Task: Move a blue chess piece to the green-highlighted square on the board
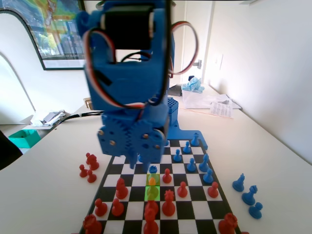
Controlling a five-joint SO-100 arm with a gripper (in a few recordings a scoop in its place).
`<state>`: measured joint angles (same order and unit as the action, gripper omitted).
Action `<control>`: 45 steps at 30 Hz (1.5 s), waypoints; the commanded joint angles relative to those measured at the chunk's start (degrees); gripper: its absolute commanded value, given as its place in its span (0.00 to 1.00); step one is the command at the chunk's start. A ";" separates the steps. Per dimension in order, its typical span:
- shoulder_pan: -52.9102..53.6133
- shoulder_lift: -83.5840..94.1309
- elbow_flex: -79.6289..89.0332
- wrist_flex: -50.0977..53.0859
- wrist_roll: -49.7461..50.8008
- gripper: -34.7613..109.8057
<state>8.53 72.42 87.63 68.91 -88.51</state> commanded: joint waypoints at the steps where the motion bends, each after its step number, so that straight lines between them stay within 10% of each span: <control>1: 0.62 0.97 -0.70 -0.88 -2.20 0.31; 45: -4.31 -6.06 2.99 -7.21 -4.92 0.32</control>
<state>3.96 64.51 93.43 61.08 -92.81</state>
